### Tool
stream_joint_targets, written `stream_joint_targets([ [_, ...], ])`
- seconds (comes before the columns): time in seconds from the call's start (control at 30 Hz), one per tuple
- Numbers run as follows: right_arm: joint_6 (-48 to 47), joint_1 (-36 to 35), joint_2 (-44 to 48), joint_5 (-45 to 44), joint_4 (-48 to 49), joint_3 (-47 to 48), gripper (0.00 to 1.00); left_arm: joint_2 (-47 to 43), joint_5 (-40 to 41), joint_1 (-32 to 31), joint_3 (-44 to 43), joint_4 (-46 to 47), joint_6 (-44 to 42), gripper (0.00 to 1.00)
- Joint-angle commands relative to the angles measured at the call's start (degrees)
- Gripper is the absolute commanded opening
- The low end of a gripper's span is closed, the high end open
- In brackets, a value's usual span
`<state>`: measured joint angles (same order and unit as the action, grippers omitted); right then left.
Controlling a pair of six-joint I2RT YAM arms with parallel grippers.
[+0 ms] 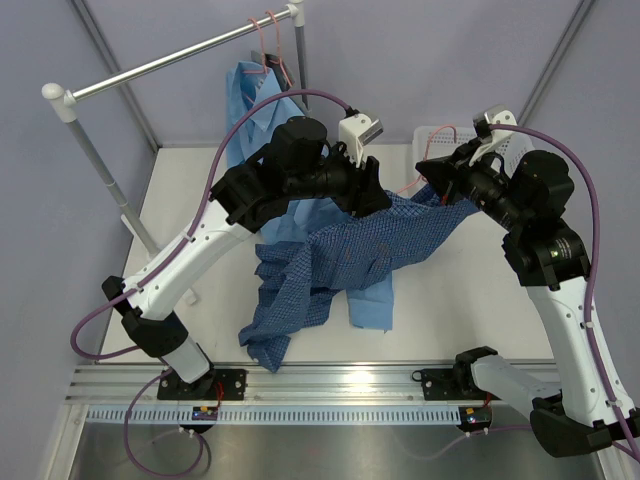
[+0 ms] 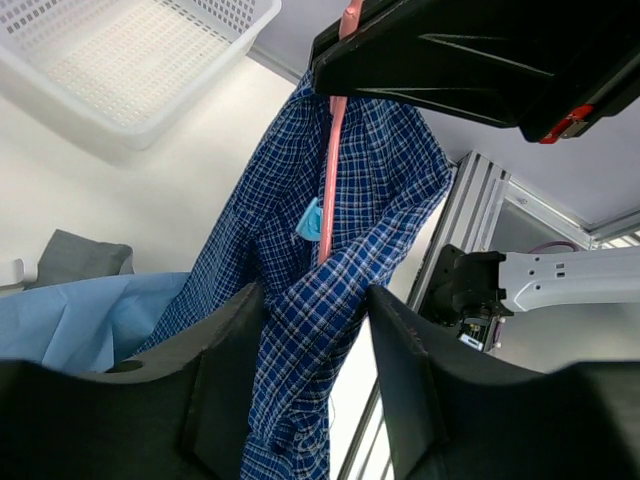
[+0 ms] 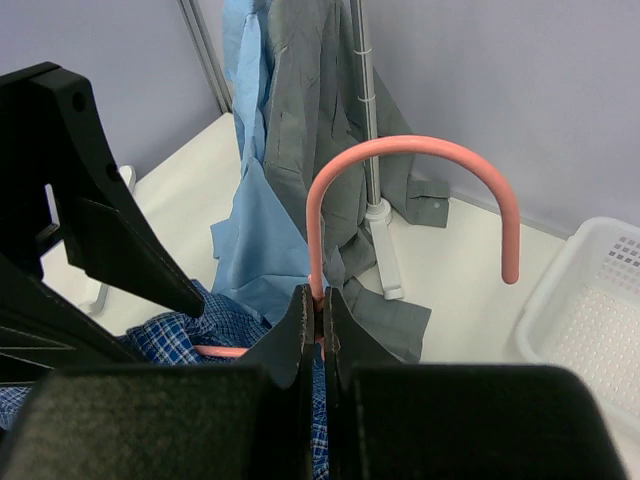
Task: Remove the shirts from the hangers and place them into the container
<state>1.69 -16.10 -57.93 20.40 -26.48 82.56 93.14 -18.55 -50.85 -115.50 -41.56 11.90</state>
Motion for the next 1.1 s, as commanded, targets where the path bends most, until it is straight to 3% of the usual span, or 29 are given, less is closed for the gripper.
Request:
stream_joint_targets([
  [0.0,-1.08,-0.25,0.63,-0.98,1.96,0.58,0.00,0.20,0.62,-0.13,-0.34,2.27,-0.12,0.46],
  [0.03,-1.08,-0.25,0.71,-0.98,1.96,0.41,0.00,0.28,0.62,-0.13,-0.42,2.27,0.05,0.37],
  [0.13,-1.08,-0.25,0.80,-1.24,1.78,0.23,0.00,0.20,0.79,-0.13,-0.60,2.19,-0.03,0.24],
  [0.17,-1.17,-0.25,0.80,-1.24,1.61,0.14,0.00,0.11,0.88,-0.13,-0.69,2.27,-0.12,0.14],
  [0.3,-1.26,-0.34,1.15,-2.82,1.34,-0.56,0.00,-0.59,2.37,-0.13,-0.25,2.27,-0.65,0.09],
  [0.37,-1.34,-0.25,1.33,-4.05,0.91,-1.00,0.00,-1.38,3.68,-0.13,0.36,2.19,-1.18,0.00],
  [0.67,-0.38,-0.16,2.82,-14.42,-0.15,-3.90,0.00,-6.57,9.58,-0.13,4.67,2.19,-4.60,0.00],
  [0.9,-0.81,-0.16,3.88,-20.05,-2.34,-0.13,0.00,-15.07,17.39,-0.04,15.73,2.10,-8.03,0.00],
  [1.07,-1.25,-0.08,3.09,-29.43,-5.42,3.48,0.00,-22.91,22.50,-0.04,22.95,2.19,-8.30,0.00],
])
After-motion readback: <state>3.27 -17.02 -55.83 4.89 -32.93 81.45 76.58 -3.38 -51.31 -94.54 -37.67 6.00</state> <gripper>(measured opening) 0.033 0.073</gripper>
